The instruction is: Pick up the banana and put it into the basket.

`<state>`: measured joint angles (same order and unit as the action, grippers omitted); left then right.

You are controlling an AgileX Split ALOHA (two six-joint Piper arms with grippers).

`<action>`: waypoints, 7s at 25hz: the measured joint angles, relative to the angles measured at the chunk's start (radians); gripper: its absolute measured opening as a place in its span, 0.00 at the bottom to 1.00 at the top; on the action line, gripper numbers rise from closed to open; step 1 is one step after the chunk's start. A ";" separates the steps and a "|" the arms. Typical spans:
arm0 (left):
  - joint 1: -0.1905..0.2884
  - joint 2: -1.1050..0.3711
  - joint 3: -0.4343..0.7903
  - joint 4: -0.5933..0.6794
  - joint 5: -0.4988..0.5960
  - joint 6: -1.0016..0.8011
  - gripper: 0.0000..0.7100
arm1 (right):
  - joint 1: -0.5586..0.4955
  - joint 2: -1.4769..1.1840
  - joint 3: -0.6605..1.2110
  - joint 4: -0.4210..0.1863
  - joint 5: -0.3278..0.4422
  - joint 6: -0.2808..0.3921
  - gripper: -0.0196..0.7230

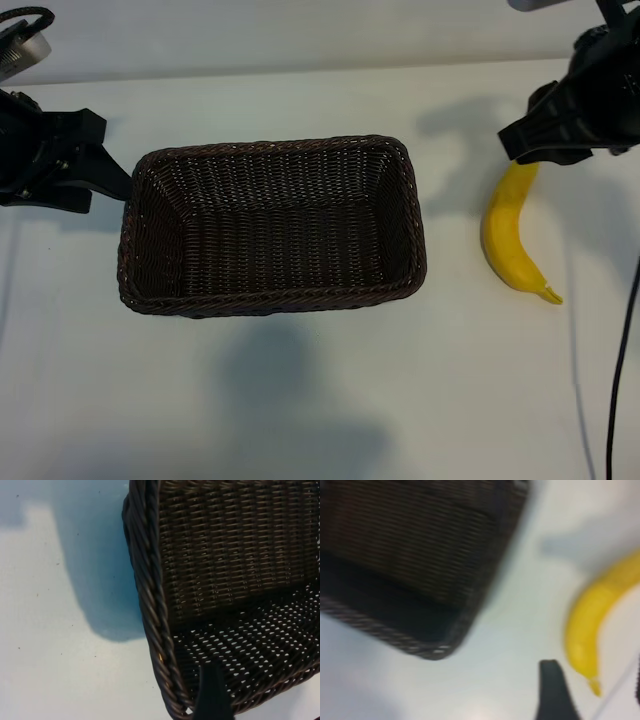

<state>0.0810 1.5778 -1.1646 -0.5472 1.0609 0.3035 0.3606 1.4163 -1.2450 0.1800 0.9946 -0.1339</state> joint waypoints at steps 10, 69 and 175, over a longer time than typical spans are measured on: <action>0.000 -0.004 0.001 -0.016 -0.013 0.005 0.77 | -0.008 0.242 0.000 -0.022 -0.070 0.104 0.78; 0.000 -0.008 -0.052 -0.026 0.001 0.005 0.77 | 0.002 0.219 -0.210 0.240 0.056 -0.028 0.59; -0.052 0.011 -0.054 -0.181 0.033 0.190 0.77 | 0.101 0.202 -0.129 0.262 -0.052 -0.189 0.67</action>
<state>0.0288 1.5891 -1.2187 -0.7285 1.0937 0.4935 0.4616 1.6184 -1.3739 0.4416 0.9431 -0.3232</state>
